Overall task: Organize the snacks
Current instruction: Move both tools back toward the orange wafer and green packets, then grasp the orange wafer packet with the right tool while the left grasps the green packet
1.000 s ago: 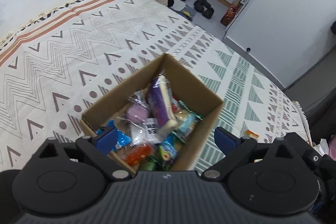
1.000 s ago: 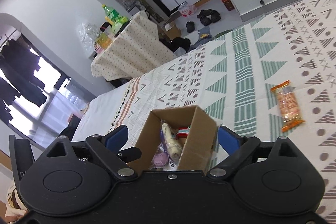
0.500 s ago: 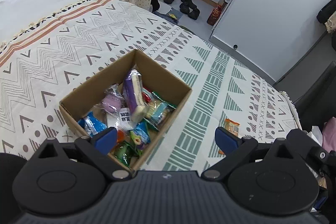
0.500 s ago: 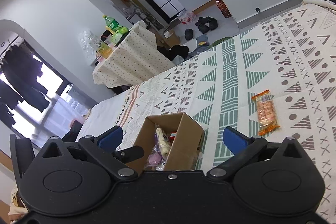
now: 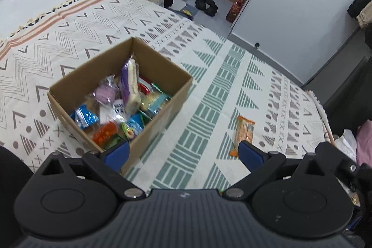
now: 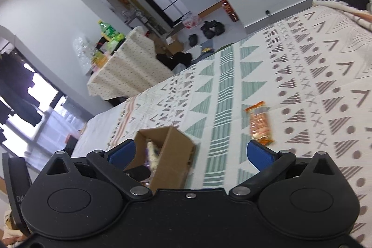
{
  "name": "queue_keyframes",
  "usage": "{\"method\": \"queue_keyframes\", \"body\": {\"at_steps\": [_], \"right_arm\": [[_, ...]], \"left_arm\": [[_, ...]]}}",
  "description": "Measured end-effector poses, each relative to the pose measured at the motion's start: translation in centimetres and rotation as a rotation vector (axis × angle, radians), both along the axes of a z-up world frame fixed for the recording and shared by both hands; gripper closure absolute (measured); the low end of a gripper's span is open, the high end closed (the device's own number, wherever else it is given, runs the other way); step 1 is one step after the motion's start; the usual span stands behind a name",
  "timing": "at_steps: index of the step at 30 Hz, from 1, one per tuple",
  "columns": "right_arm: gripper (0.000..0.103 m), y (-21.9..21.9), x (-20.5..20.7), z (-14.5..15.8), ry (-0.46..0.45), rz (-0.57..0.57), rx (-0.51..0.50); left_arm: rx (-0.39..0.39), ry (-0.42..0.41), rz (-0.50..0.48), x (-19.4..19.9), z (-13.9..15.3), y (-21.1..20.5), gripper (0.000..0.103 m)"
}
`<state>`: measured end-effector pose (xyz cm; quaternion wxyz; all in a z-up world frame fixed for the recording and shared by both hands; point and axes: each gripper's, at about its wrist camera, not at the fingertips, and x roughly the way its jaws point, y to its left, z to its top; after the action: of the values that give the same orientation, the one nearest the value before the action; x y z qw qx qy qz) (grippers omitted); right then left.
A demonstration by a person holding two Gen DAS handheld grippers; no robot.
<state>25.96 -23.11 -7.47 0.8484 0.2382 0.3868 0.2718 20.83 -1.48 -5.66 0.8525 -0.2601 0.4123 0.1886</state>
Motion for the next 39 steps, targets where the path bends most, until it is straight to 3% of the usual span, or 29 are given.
{"method": "queue_keyframes", "body": {"at_steps": [14, 23, 39], "right_arm": [[0.000, -3.7, 1.1, -1.6, 0.064, -0.017, 0.009], [0.000, -3.7, 1.7, -3.0, 0.088, -0.009, -0.058], [0.001, -4.0, 3.7, -7.7, 0.253, -0.054, -0.087]], "left_arm": [[-0.023, 0.031, -0.015, 1.4, -2.5, -4.0, 0.004], [-0.072, 0.089, -0.011, 2.4, -5.7, -5.6, 0.004], [-0.155, 0.204, 0.009, 4.3, -11.7, -7.1, 0.004]]}}
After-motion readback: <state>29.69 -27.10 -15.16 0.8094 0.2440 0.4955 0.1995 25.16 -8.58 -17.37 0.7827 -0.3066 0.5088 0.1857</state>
